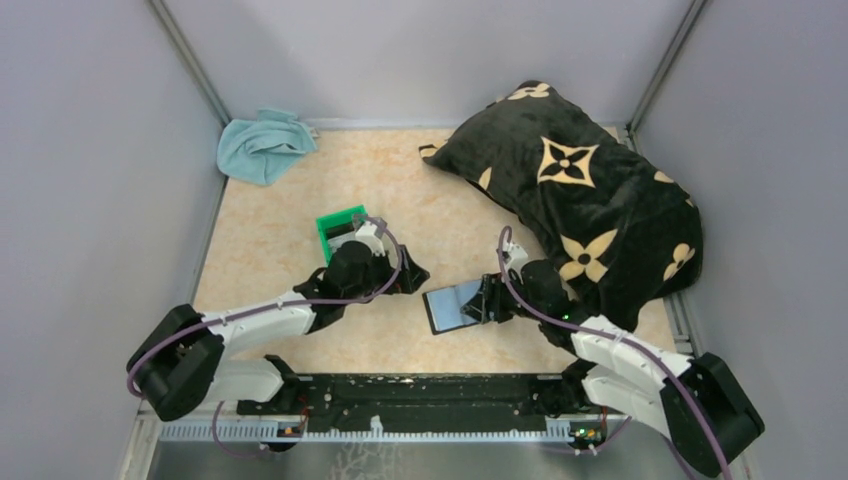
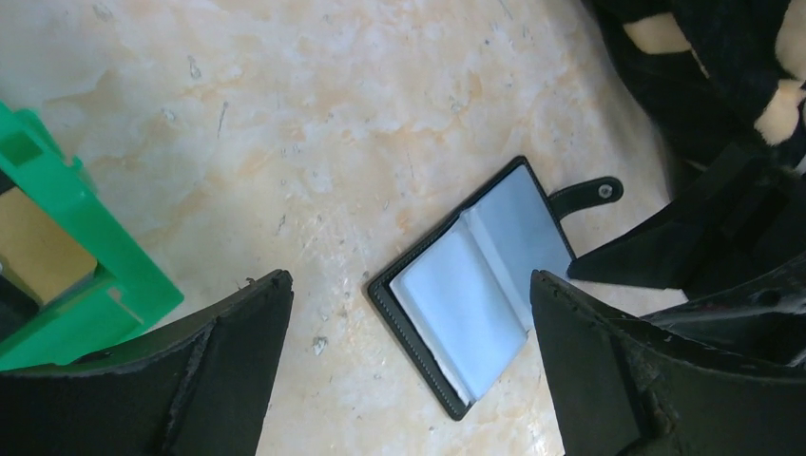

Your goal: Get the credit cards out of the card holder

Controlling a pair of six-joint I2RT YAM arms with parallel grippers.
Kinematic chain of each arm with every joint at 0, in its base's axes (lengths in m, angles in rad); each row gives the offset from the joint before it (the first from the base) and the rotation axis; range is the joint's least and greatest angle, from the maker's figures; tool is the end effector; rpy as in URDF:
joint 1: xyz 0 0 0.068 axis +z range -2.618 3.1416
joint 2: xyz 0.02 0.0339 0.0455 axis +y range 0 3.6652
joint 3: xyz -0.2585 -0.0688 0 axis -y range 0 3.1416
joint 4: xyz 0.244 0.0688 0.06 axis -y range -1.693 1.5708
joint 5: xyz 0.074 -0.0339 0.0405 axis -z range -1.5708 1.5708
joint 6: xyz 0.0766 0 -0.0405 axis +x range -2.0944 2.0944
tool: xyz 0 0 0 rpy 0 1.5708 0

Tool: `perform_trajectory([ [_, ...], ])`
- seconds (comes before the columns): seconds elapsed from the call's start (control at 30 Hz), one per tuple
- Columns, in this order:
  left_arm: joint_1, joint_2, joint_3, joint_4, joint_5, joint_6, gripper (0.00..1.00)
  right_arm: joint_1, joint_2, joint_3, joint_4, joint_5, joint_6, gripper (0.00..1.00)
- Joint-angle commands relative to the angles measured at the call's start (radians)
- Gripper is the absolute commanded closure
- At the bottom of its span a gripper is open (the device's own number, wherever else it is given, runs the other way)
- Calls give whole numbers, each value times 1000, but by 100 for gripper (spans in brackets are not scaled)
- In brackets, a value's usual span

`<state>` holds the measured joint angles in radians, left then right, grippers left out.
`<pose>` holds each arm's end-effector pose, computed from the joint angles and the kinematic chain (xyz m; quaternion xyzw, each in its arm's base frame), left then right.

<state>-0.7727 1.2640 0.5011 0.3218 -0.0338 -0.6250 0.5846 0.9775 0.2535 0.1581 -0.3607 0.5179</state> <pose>0.2137 -0.2047 0.1704 0.0533 0.8429 -0.3334 0.4189 0.1694 0.1445 0.1330 -0.1151 0.8588 0.3821 0.3212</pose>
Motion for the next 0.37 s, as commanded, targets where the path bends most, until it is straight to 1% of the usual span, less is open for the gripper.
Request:
perform_trajectory([
  [0.0, -6, -34, -61, 60, 41, -14, 0, -2, -127, 2, -52, 91, -39, 41],
  [0.07, -8, -45, -98, 72, 31, -30, 0, -2, -162, -13, -72, 109, -36, 41],
  [0.2, -10, -63, -155, 77, 26, -47, 0, -3, -199, -34, -77, 79, -2, 41],
  [0.33, -11, -64, -149, 66, 16, -30, 0, -3, -221, -40, -83, 81, 4, 41],
])
